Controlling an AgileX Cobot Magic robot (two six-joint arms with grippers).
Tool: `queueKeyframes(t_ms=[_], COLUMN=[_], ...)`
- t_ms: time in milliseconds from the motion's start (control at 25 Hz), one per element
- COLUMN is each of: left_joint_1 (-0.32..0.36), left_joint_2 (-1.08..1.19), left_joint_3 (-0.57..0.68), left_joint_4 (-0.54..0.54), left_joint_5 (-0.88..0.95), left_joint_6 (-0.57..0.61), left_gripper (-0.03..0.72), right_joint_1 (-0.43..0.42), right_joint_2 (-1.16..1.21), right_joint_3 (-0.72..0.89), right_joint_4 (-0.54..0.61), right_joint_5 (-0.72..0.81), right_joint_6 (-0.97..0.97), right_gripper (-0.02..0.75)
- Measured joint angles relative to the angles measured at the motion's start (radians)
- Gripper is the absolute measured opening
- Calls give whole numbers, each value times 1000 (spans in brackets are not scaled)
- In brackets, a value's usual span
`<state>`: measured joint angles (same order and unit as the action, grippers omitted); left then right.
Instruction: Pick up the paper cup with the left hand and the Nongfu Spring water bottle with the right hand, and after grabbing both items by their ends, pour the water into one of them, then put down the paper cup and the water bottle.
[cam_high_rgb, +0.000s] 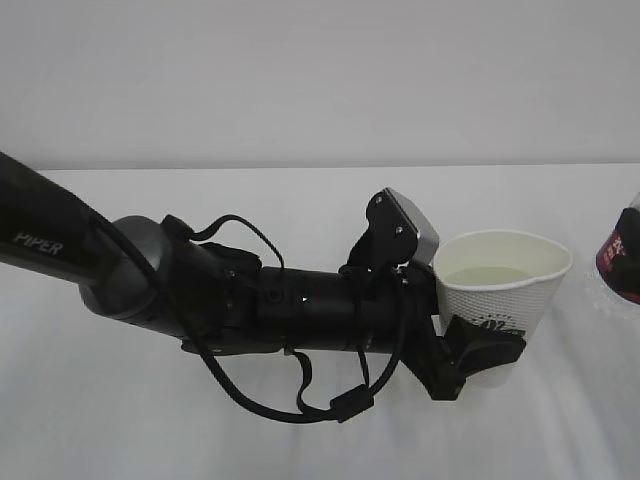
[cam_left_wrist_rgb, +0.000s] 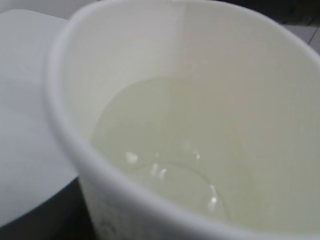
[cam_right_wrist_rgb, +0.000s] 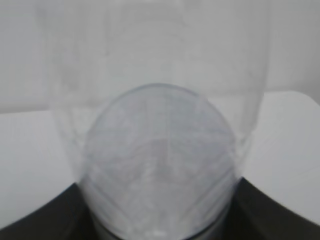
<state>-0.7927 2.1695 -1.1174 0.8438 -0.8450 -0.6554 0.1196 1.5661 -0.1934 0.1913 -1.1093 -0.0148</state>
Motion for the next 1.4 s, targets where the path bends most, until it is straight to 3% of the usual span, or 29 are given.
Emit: queueKeyframes(t_ms=[920,1400], left_joint_1=[0,0], left_joint_2=[0,0], left_joint_3=[0,0], left_joint_4=[-2,-3], left_joint_5=[-2,-2], left_joint_6=[0,0], left_gripper=[489,489], right_joint_1=[0,0], right_joint_2=[258,314], right_joint_3=[-210,-237], right_joint_4=[2,2], right_joint_5=[0,0], right_joint_6=[-2,-3], right_gripper=[413,413])
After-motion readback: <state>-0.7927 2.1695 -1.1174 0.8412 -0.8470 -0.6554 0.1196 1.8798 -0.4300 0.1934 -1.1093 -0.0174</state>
